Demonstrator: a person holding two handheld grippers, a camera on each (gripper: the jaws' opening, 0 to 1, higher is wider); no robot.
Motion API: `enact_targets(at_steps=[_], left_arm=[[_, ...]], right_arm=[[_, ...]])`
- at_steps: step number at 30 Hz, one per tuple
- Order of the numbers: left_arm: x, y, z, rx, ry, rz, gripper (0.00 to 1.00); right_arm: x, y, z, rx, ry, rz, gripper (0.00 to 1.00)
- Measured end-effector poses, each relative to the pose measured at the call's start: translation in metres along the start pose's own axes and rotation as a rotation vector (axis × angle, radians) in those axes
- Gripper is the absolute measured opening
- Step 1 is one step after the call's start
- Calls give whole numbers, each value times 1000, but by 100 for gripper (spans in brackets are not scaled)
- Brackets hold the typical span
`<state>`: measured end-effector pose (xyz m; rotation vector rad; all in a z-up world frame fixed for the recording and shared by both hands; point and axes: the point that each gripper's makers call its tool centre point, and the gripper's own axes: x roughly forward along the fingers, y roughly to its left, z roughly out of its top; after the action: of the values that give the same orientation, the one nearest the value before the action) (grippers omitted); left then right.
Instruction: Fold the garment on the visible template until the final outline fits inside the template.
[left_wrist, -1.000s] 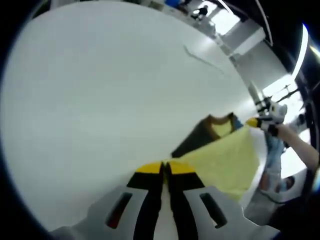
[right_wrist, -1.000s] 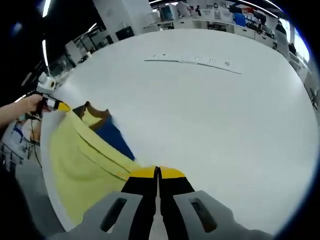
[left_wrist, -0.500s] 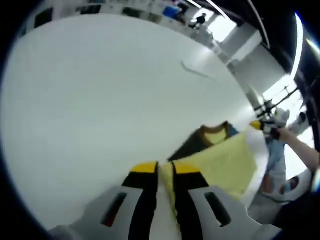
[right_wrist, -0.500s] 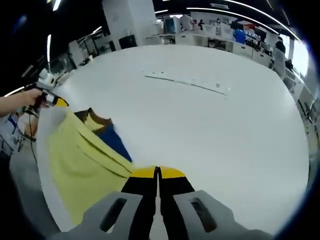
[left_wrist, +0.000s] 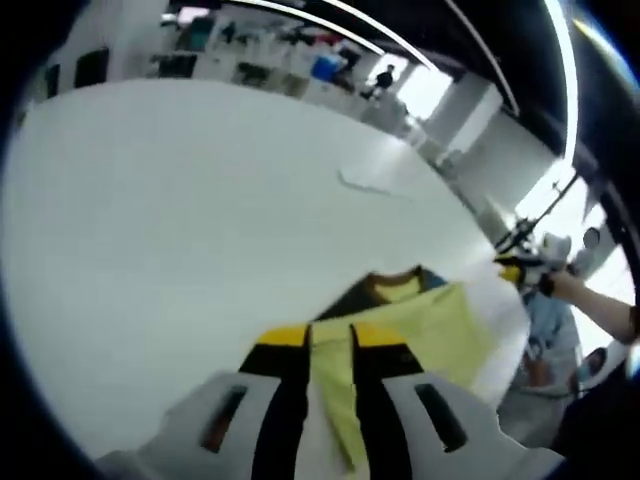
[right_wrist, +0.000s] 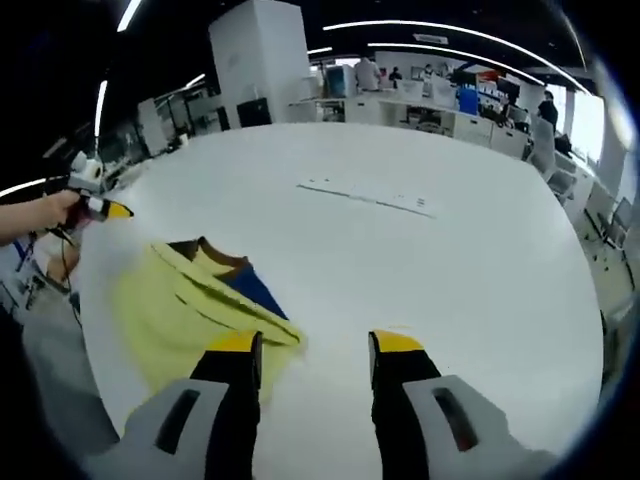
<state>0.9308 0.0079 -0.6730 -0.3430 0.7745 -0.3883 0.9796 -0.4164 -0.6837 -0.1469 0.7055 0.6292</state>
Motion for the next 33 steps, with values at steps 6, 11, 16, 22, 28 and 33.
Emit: enact_targets(at_steps=[6, 11, 16, 22, 28, 33], left_arm=[[-30, -9, -1, 47, -35, 22, 23], [-54, -16, -1, 56, -75, 24, 34], [-78, -24, -6, 76, -99, 16, 41], [-109, -38, -14, 102, -126, 16, 48], [-142, -58, -22, 120, -162, 20, 57], [-163, -74, -34, 151, -168, 27, 72]], right_arm=[[-38, 18, 14, 36, -88, -13, 76], [-68, 37, 23, 79, -180, 8, 90], [-94, 55, 21, 78, -211, 19, 99], [-123, 73, 17, 107, -262, 30, 99], [-149, 91, 7, 90, -262, 38, 100], [-174, 106, 6, 82, -308, 35, 100]])
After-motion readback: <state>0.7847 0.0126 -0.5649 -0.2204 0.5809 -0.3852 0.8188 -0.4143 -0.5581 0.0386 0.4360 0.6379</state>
